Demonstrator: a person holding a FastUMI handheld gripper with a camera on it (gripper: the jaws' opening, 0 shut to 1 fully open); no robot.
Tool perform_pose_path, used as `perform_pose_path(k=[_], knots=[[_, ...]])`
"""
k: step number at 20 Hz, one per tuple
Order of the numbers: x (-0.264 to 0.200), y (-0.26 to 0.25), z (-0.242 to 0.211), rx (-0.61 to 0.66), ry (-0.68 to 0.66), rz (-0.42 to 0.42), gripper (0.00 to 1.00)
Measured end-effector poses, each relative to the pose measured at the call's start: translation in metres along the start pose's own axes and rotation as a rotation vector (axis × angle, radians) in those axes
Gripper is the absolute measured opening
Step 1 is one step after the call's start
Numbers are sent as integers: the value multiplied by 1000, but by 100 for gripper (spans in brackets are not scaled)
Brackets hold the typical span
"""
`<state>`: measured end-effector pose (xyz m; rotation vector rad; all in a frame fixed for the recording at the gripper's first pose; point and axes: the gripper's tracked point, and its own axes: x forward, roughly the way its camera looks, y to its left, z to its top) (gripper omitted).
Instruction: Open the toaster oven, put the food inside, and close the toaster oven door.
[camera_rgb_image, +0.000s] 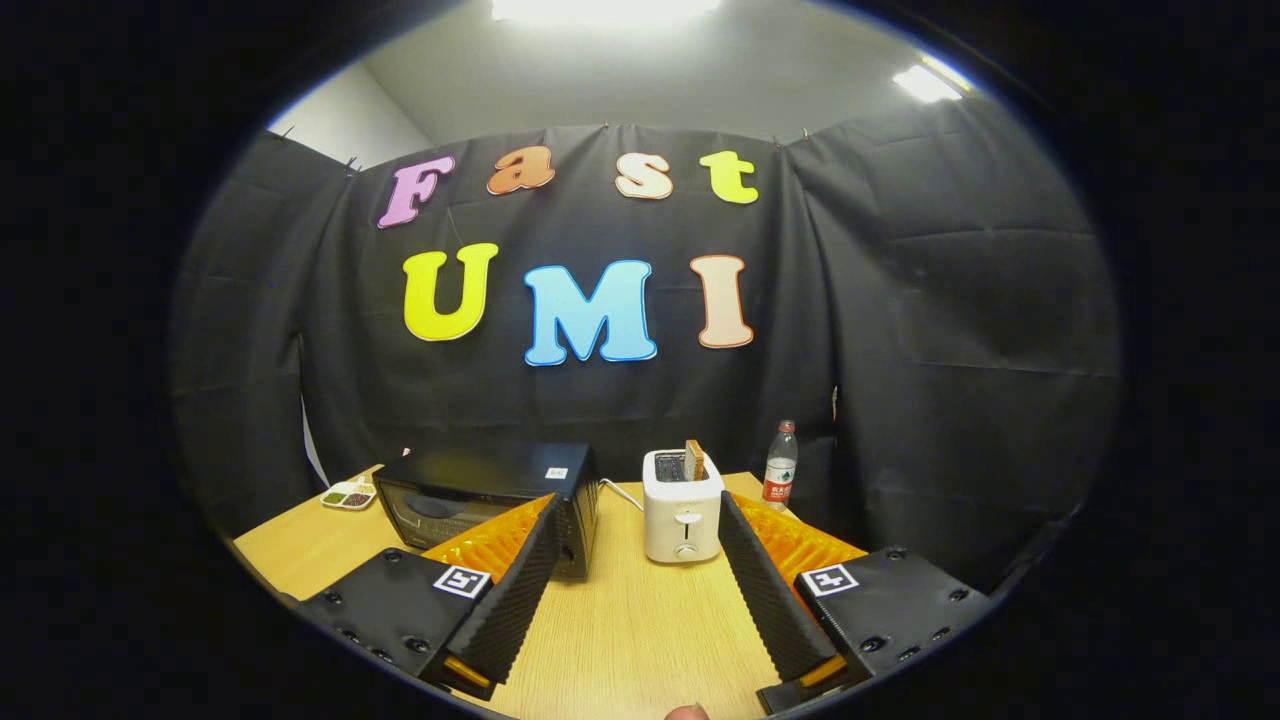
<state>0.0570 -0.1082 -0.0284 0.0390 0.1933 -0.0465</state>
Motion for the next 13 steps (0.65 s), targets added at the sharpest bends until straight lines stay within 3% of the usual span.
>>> perform_pose_path(k=[13], knots=[[0, 0, 7, -1, -3, 15, 97]])
